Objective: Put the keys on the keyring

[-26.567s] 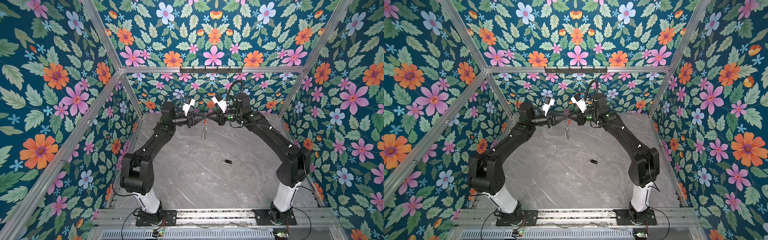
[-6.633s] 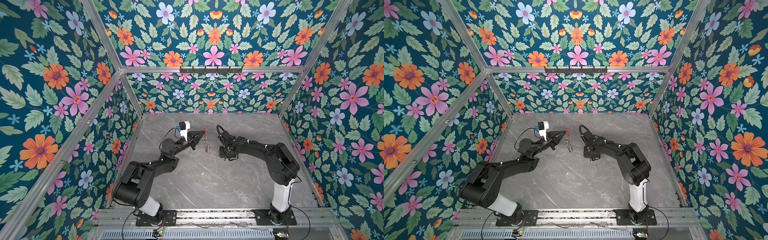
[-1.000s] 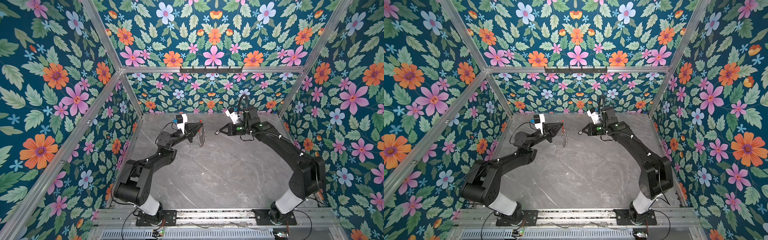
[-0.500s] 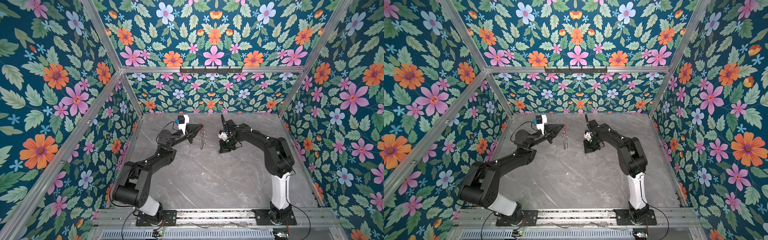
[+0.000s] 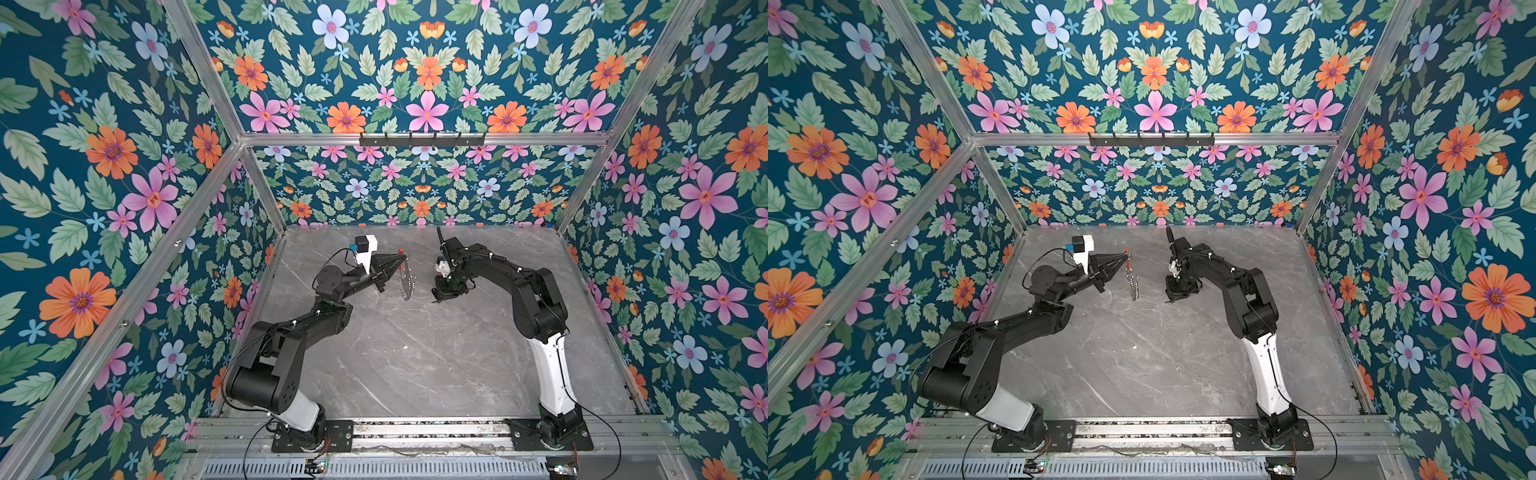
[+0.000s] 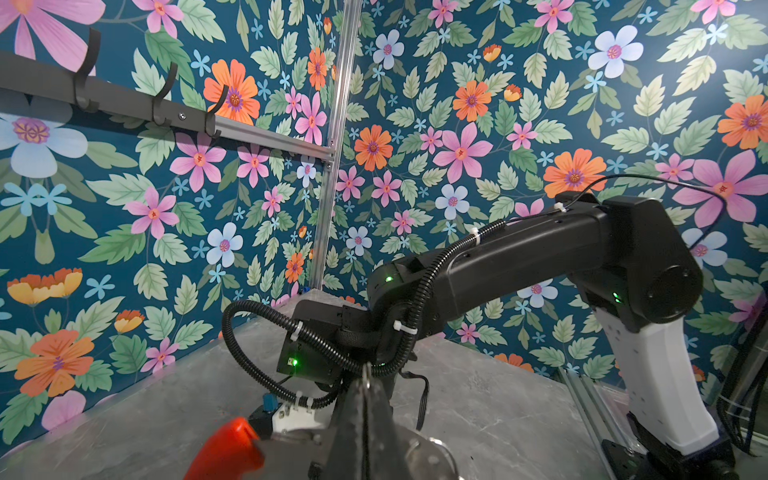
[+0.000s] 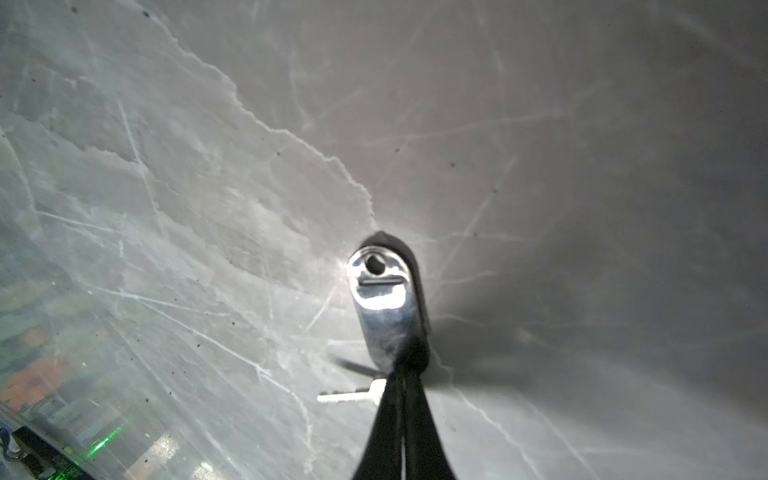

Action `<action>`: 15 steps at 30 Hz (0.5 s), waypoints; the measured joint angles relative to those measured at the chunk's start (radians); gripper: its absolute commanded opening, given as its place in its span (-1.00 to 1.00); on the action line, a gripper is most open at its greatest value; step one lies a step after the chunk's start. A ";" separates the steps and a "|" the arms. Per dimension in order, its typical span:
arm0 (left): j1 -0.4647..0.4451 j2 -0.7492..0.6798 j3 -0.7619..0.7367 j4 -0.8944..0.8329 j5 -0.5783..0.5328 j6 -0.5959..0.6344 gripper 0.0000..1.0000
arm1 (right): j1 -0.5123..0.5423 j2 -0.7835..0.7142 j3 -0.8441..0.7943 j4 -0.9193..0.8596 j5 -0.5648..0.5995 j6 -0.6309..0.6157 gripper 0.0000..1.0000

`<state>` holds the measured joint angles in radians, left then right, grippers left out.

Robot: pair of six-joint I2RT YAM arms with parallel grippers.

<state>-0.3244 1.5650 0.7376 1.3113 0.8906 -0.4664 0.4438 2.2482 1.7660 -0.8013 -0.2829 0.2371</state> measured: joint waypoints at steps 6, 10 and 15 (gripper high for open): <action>0.000 0.020 0.008 0.026 0.001 -0.029 -1.00 | 0.001 -0.054 -0.095 0.073 -0.005 0.007 -0.54; 0.000 0.020 0.006 0.036 0.001 -0.044 -1.00 | 0.000 -0.088 -0.153 0.123 -0.007 0.008 -0.52; -0.001 0.019 -0.005 0.043 0.001 -0.052 -1.00 | 0.000 -0.126 -0.219 0.186 -0.013 0.026 -0.51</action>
<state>-0.3252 1.5845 0.7322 1.3544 0.8913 -0.5182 0.4438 2.1227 1.5471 -0.6155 -0.2958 0.2630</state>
